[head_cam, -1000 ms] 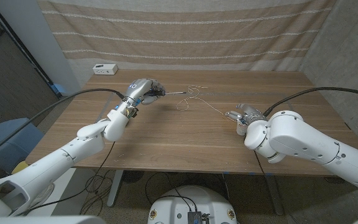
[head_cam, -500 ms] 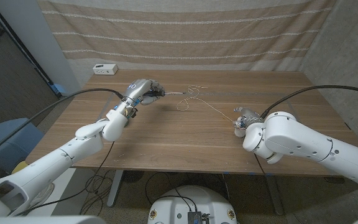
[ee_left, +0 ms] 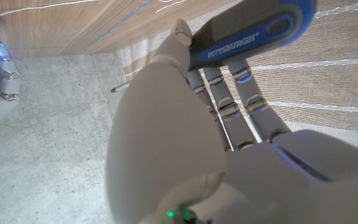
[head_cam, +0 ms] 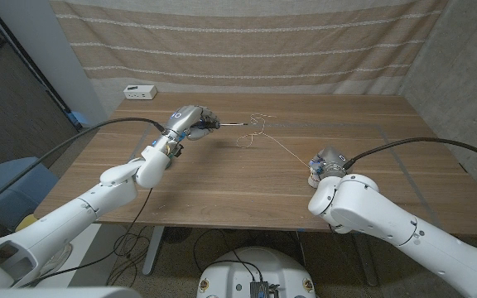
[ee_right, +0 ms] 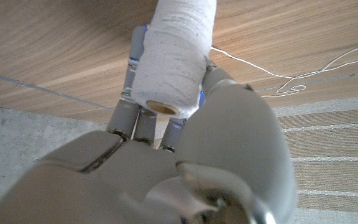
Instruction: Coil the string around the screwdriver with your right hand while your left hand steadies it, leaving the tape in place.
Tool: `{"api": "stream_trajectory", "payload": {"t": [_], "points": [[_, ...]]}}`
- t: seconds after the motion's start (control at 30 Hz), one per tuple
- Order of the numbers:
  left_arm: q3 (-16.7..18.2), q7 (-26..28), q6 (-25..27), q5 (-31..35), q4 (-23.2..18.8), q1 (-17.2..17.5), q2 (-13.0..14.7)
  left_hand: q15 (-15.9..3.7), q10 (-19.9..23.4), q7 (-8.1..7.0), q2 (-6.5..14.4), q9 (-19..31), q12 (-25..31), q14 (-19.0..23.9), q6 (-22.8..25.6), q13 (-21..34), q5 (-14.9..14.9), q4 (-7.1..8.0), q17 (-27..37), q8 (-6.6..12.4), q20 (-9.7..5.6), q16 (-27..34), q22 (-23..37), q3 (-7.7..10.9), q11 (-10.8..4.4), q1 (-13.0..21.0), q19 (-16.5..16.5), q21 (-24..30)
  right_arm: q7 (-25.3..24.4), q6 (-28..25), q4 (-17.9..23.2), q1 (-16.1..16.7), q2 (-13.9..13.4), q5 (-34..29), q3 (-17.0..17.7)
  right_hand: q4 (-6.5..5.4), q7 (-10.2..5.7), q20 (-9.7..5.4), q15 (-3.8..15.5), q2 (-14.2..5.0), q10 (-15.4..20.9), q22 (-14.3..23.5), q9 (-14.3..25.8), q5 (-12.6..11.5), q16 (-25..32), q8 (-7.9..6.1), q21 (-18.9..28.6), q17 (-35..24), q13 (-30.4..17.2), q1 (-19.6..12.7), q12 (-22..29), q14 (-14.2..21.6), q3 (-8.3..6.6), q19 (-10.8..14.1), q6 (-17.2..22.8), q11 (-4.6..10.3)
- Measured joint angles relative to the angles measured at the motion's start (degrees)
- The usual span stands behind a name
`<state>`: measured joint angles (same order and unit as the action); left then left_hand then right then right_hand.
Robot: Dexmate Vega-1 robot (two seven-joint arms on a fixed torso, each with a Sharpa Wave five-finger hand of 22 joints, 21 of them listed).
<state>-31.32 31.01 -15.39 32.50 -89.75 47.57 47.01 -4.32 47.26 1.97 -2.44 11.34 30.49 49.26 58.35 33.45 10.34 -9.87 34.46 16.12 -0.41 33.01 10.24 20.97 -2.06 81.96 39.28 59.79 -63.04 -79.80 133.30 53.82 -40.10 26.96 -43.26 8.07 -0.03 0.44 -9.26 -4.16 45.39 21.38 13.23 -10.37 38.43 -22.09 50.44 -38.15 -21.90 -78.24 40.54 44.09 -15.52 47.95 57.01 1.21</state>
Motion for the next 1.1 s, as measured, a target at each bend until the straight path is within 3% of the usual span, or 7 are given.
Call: {"api": "stream_trajectory", "payload": {"t": [0.07, 0.1, 0.6, 0.7, 0.77, 1.0, 1.1], "points": [[0.01, -0.02, 0.09, 0.02, 0.00, -0.01, -0.04, -0.01, 0.00, 0.00, 0.00, 0.00, -0.20, 0.00, 0.00, 0.00, 0.00, 0.00, 0.00, -0.02, 0.00, 0.00, 0.00, 0.01, 0.00, 0.00, 0.00, 0.00, 0.96, 0.00, -0.03, 1.33, 0.46, -3.62, 0.16, -0.24, 0.15, -0.02, 3.18, -0.90, 0.70, 0.33, -0.34, -0.05, -0.68, 0.24, 1.55, 0.09, 0.73, -0.91, 0.00, 3.58, 0.24, 0.01, 0.34, -0.75], [0.02, -0.04, 0.18, 0.05, -0.01, -0.02, -0.06, -0.01, 0.00, 0.00, 0.00, 0.00, -0.21, 0.00, 0.00, 0.00, -0.01, -0.01, 0.00, -0.04, 0.00, 0.00, 0.00, 0.01, 0.00, 0.00, 0.00, 0.00, 1.44, 0.18, -0.04, 2.15, 0.57, -5.60, 0.27, -0.39, 0.34, -2.56, 6.82, -1.63, 0.75, 0.28, -0.42, -0.26, -0.99, 0.46, 1.88, 0.18, 1.02, -1.94, -0.11, 7.21, 0.39, 2.57, 0.52, -1.25], [0.35, -0.05, 1.26, 0.38, -1.32, 0.54, -0.15, -0.08, 0.32, 0.02, 0.00, 0.01, -0.42, 0.07, 0.02, 0.29, -0.33, 0.00, 0.21, -0.48, -0.12, -0.44, 0.02, 0.00, -0.32, 0.00, -0.12, 0.60, 6.31, 16.26, -0.74, 8.80, -2.71, -35.20, 1.99, -0.58, 1.36, -2.93, 11.68, -2.48, 1.38, 0.00, -1.32, -0.88, -3.61, 1.55, 4.36, 1.84, 3.17, -3.05, -1.57, 11.79, 0.66, 2.85, 1.54, -2.87], [0.42, 0.00, 1.61, 0.44, -1.61, 0.73, -0.13, -0.08, 0.32, 0.11, 0.00, 0.01, -0.63, 0.08, 0.35, 0.43, -0.31, 0.00, 0.21, -0.67, -0.12, -0.44, 0.02, 0.00, -0.32, 0.00, -0.12, 0.62, 6.86, 19.28, -2.03, 9.26, -3.16, -39.86, 1.64, -0.58, 1.37, -4.60, 17.06, -3.23, 1.37, -0.13, -1.52, -1.11, -3.84, 1.55, 4.66, 1.94, 3.28, -3.82, -1.78, 16.12, 0.66, 4.14, 1.55, -2.87], [0.47, 0.02, 1.72, 0.46, -1.79, 0.85, -0.13, -0.08, 0.32, 0.04, 0.00, 0.01, -0.63, 0.08, 0.68, 0.43, -0.16, 0.00, 0.46, -0.82, -0.12, -0.46, 0.04, 0.00, -0.31, 0.00, -0.12, 0.63, 7.20, 21.56, -2.52, 9.37, -3.22, -42.68, 1.57, -0.58, 1.37, -7.26, 19.21, -3.70, 1.37, -0.27, -1.53, -1.10, -4.08, 1.56, 4.68, 1.73, 3.42, -4.29, -1.79, 17.65, 0.66, 5.68, 1.55, -2.87], [0.54, 0.05, 1.98, 0.50, -2.17, 1.03, -0.13, -0.20, 0.32, 0.19, 0.00, 0.01, -0.84, 0.20, 0.85, 0.43, -0.16, 0.01, 0.47, -0.88, -0.12, -0.66, 0.05, -0.01, -0.32, 0.00, -0.12, 0.63, 8.54, 31.06, -3.61, 9.62, -3.27, -48.14, 1.66, -0.94, 1.38, -8.15, 20.35, -3.86, 2.14, -0.85, -1.92, -1.94, -8.09, 3.35, 6.72, 6.03, 5.39, -4.43, -3.99, 18.26, 1.11, 5.99, 1.50, -3.63], [0.57, 0.30, 2.16, 0.62, -2.31, 1.08, -0.15, -0.20, 0.32, 0.18, 0.00, 0.01, -0.84, 0.20, 0.85, 0.43, -0.16, 0.01, 0.47, -0.93, -0.23, -0.67, 0.05, -0.01, -0.32, 0.00, -0.23, 0.63, 9.35, 35.61, -5.40, 10.44, -2.61, -49.22, 3.97, -1.14, 1.48, -8.12, 20.63, -4.18, 2.51, -1.36, -2.06, -2.11, -9.90, 4.45, 7.78, 8.21, 6.44, -4.10, -5.17, 18.78, 1.38, 5.97, 0.40, -4.64]]}}
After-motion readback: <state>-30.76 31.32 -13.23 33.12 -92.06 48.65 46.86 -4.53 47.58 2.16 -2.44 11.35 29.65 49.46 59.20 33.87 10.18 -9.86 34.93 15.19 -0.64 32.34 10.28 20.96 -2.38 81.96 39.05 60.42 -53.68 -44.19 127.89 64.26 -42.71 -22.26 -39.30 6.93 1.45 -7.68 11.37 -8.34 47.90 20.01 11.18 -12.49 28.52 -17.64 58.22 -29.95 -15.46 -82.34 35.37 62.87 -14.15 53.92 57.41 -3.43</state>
